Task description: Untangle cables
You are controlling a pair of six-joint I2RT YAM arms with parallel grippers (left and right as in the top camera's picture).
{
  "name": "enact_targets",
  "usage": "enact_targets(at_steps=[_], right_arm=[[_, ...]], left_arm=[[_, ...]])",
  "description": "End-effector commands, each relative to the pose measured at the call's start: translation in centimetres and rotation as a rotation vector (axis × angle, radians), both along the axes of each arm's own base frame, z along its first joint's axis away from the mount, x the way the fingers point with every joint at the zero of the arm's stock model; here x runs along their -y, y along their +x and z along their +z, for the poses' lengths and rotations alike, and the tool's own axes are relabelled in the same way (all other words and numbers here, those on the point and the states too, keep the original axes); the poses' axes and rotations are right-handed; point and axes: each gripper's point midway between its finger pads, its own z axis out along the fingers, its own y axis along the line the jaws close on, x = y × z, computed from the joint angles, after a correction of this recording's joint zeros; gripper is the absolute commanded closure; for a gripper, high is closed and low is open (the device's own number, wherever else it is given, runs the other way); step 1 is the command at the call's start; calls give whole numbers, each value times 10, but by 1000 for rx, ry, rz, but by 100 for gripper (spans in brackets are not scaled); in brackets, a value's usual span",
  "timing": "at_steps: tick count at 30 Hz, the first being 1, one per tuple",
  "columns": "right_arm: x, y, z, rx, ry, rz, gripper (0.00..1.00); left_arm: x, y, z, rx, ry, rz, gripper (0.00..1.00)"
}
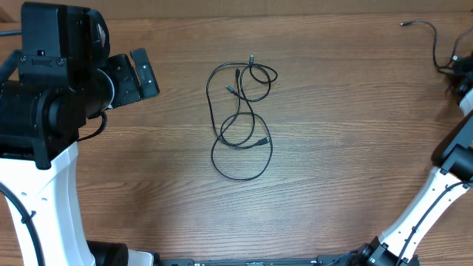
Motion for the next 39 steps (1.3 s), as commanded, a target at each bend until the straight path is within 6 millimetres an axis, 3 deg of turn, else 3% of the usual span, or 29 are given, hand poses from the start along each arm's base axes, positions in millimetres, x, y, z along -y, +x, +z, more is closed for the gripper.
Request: enact_targets(at_steps=[1, 4, 5, 6, 7, 8, 11, 14, 15, 17, 21, 26, 30, 39], right_arm=[[1, -2, -1, 18, 46, 6, 96], [4, -2, 7, 49, 50, 29, 94], [3, 1, 15, 81, 52, 58, 78], [1, 6, 25, 124, 53, 100, 35], [-5, 13, 41, 185, 50, 167, 3], [-11, 20, 56, 246, 39, 234, 0], [-28, 32, 125, 473, -47, 420, 0], [-26, 31, 183, 591, -85, 404, 0], [-23, 29, 188, 578, -78, 377, 0], [-14, 25, 183, 486, -19, 251, 0], [-12, -1, 145, 194, 87, 0, 0], [-74, 0, 110, 16, 209, 131, 0], [-111, 7, 103, 0, 297, 233, 7], [-150, 22, 102, 18, 436, 210, 6]], left_arm=[[0, 1, -1, -6, -12, 11, 0], [0, 1, -5, -18, -8, 3, 0], [0, 1, -6, -24, -7, 3, 0], [0, 1, -9, -32, -6, 3, 0], [0, 2, -11, -42, -5, 3, 0], [0, 2, -14, -49, -3, 3, 0], [0, 2, -22, -78, 2, 5, 0], [0, 3, -30, -104, 5, 5, 0], [0, 3, -31, -109, 6, 6, 0], [0, 5, -32, -106, 4, 6, 0], [14, 19, -22, -39, -69, -21, 0], [16, 27, -15, 3, -71, -35, 0], [16, 26, -16, 2, -61, -47, 0], [15, 24, -17, -9, -55, -53, 0]])
